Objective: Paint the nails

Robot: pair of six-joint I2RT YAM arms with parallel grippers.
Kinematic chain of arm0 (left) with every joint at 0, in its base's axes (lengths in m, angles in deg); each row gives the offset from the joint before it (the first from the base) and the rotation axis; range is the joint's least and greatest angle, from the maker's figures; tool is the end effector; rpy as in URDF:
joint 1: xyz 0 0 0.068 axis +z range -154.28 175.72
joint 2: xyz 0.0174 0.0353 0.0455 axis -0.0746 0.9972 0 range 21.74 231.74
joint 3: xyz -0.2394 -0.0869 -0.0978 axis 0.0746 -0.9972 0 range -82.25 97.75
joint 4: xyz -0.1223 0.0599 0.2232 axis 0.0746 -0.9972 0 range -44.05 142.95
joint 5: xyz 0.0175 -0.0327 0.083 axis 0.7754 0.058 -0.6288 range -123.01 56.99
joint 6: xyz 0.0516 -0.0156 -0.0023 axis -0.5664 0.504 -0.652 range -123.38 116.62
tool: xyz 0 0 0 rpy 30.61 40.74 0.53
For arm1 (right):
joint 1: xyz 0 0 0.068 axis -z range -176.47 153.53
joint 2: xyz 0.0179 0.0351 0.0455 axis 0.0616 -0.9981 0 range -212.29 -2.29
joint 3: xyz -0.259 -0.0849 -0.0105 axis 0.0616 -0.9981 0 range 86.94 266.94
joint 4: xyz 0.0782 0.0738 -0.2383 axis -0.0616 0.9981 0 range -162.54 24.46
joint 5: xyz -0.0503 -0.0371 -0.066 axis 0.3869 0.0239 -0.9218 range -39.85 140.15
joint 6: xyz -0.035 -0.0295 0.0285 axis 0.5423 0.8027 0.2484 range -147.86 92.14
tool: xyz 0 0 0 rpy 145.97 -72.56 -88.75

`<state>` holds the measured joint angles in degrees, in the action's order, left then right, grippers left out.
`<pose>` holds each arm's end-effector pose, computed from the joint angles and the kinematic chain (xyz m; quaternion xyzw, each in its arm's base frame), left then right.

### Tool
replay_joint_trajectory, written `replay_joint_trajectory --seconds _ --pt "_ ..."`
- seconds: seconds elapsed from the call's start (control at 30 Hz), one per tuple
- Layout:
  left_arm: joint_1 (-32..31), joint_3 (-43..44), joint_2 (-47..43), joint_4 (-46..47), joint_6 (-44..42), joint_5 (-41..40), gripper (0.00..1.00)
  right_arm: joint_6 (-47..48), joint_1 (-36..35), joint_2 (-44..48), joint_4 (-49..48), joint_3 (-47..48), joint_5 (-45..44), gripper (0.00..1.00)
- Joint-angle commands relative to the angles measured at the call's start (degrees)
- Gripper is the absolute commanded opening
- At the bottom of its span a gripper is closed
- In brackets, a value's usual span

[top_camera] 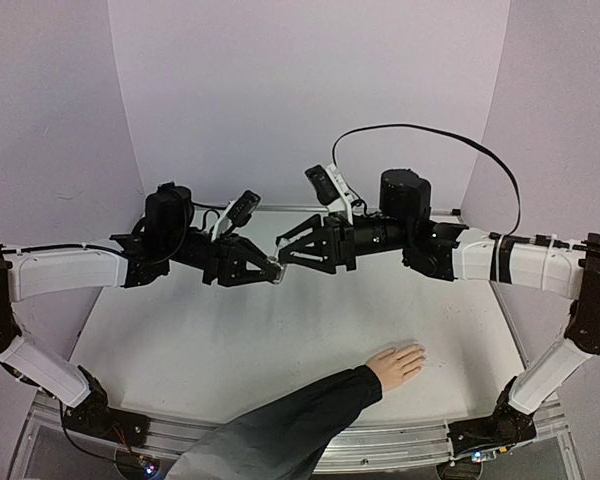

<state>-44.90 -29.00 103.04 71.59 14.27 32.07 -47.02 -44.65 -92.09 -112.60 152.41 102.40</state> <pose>0.2160 -0.2278 0.2977 0.4689 0.5608 -0.6238 0.2765 0.2185 0.2865 0.3571 -0.4757 0.4368 0.6180 0.4483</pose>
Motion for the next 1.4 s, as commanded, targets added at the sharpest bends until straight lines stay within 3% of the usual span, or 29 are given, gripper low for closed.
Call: replay_joint_trajectory --seconds 0.0,0.2,0.6,0.73,0.87,0.97,1.0,1.07,1.17,1.37 --pt "-0.58 2.02 0.17 3.86 0.63 4.28 0.00 -2.15 -0.02 -1.05 -6.46 1.82 4.76 0.51" --pt "-0.95 2.50 0.70 4.03 0.54 5.14 0.00 -3.78 -0.07 -2.57 -8.32 2.65 6.81 0.26" --pt "-0.91 2.34 0.44 4.14 -0.38 1.11 0.00 -5.27 -0.30 -4.25 -9.65 2.52 7.74 0.06" --pt "-0.69 1.69 -0.72 3.77 -1.99 -9.97 0.00 -5.84 -0.60 -5.19 -9.37 1.15 4.95 0.00" --pt "-0.68 -0.08 -2.71 1.18 -6.36 -35.53 0.00 -5.73 -1.45 -8.00 -2.00 2.87 -5.23 0.00" --pt "-1.70 2.07 -2.45 -3.87 -10.08 -59.13 0.00 -8.73 -2.81 -10.27 4.61 5.33 -19.48 0.00" --pt "-2.63 3.67 -1.52 -5.16 -12.01 -68.91 0.00 -10.97 -3.70 -11.43 9.34 7.01 -29.38 0.00" --pt "-5.04 5.44 0.46 -5.45 -16.23 -80.50 0.00 -15.94 -6.84 -13.69 17.53 12.02 -44.39 0.00" --pt "-6.65 7.43 2.53 -5.23 -17.43 -85.08 0.00 -20.22 -12.96 -16.02 21.37 18.07 -59.25 0.00" --pt "-6.84 7.21 3.34 -5.09 -15.37 -77.52 0.00 -19.80 -13.89 -17.43 21.18 20.77 -58.65 0.00"
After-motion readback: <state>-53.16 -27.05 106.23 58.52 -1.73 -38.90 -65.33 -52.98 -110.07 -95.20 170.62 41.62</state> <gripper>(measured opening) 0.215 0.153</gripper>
